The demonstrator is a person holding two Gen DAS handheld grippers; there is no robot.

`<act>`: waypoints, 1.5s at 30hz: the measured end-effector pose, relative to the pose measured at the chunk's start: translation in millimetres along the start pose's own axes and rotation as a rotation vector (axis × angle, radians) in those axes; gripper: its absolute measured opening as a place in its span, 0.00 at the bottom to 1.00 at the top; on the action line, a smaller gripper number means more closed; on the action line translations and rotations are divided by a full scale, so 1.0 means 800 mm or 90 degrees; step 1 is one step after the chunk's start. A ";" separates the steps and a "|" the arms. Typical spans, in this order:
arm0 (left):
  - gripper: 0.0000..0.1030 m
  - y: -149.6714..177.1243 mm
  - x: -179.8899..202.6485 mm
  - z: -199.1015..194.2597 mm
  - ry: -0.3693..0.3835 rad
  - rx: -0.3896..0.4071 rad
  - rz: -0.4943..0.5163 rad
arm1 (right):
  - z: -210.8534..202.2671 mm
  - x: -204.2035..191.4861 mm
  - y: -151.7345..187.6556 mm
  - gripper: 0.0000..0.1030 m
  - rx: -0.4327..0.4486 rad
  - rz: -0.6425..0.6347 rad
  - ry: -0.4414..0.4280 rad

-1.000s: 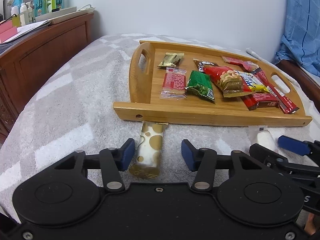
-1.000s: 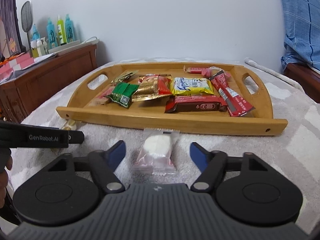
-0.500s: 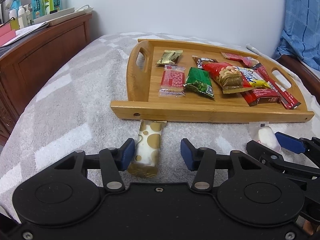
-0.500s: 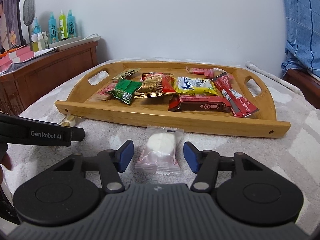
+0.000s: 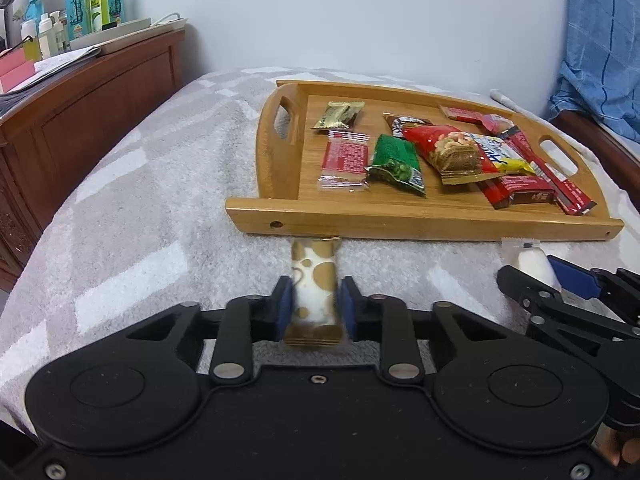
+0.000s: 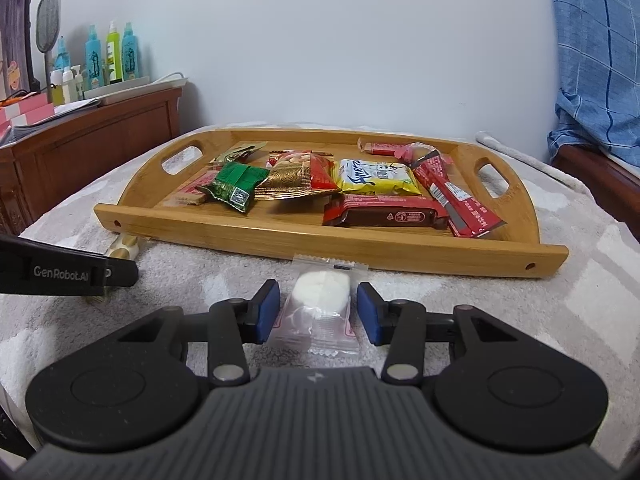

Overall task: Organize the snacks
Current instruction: 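Grasp the gold-spotted bar with the left tool while the right tool grasps the white-wrapped cake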

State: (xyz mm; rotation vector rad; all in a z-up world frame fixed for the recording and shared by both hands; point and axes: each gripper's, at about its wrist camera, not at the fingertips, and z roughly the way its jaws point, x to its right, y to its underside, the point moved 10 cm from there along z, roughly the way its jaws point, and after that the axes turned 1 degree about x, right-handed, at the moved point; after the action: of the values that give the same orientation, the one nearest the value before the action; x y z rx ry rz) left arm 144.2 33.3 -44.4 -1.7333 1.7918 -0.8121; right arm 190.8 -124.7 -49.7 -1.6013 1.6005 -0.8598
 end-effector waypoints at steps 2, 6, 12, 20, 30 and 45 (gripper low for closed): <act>0.22 0.001 0.002 -0.002 0.000 0.000 0.001 | 0.000 -0.001 0.001 0.54 0.002 -0.002 0.003; 0.22 0.003 0.005 -0.005 0.005 -0.001 -0.002 | -0.001 -0.002 0.002 0.56 0.003 0.002 0.006; 0.22 0.010 0.015 -0.011 0.018 -0.005 -0.004 | -0.001 0.001 0.002 0.59 0.000 0.018 0.003; 0.22 0.015 0.024 -0.014 0.016 -0.002 0.009 | -0.002 -0.002 0.005 0.53 -0.002 0.018 0.006; 0.21 0.013 0.027 -0.016 0.019 -0.003 -0.005 | -0.003 0.001 0.001 0.42 -0.003 0.033 -0.001; 0.20 0.007 0.038 -0.024 0.032 0.003 -0.012 | -0.011 0.005 -0.002 0.55 0.001 0.037 0.008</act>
State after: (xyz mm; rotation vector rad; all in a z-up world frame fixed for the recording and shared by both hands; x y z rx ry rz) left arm 125.0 4.1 -33.9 -1.7435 1.8077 -0.8735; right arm 184.1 -128.8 -43.7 -1.5426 1.6464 -0.8415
